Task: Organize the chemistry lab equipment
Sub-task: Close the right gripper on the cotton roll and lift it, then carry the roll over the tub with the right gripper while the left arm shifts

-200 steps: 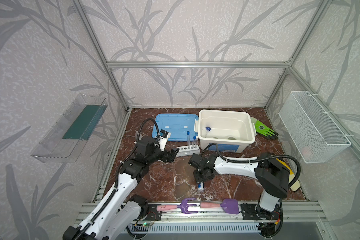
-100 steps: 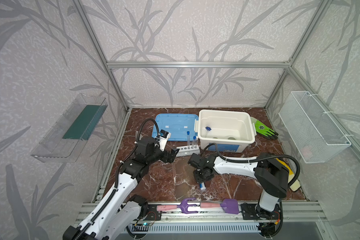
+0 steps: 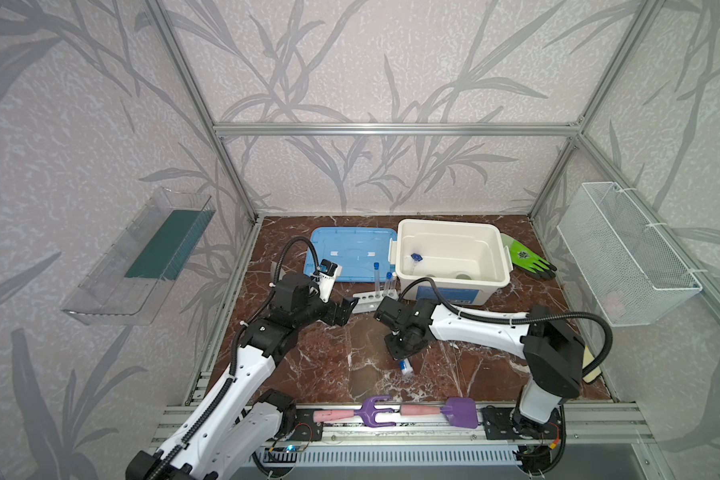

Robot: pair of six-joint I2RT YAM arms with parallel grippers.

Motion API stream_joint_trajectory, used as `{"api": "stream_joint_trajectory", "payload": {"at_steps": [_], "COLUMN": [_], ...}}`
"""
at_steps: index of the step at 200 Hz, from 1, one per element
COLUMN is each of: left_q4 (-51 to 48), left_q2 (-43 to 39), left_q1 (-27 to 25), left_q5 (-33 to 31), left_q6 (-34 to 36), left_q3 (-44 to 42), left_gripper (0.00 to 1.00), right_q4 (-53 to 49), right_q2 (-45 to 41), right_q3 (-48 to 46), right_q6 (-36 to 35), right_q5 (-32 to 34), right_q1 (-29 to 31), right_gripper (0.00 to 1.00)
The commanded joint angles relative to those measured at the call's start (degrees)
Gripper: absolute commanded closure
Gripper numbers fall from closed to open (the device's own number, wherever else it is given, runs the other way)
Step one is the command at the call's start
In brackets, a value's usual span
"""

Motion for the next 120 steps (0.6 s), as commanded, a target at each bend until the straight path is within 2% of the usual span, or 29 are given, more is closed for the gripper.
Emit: {"api": "stream_joint_trajectory", "payload": {"at_steps": [1, 47, 86, 102, 120], "left_q4": [0.35, 2.01, 2.87, 2.95, 2.14], "left_q2": [0.56, 3.09, 5.20, 6.83, 9.41], "left_q1": [-0.20, -1.29, -3.36, -5.53, -8.67], "left_q5": [0.96, 2.28, 1.04, -0.91, -6.27], "left_q6": [1.08, 0.37, -1.09, -1.09, 0.46], "left_q3": [1.98, 4.35, 6.74, 9.16, 12.76], "left_gripper": [0.10, 0.10, 0.11, 0.11, 0.12], "right_q4": [-8.10, -12.49, -14.84, -13.92, -12.46], "right_q2": [-6.37, -13.44, -15.50, -15.20, -14.07], "right_q3": [5.44, 12.38, 18.87, 20.57, 22.41], "right_q6": [-4.37, -8.48, -11.95, -12.73, -12.84], "right_q5": [3.55, 7.02, 6.20, 5.29, 4.88], "right_q1": [-3.24, -8.00, -15.23, -18.40, -21.68], "right_gripper": [0.75, 0.75, 0.75, 0.75, 0.75]}}
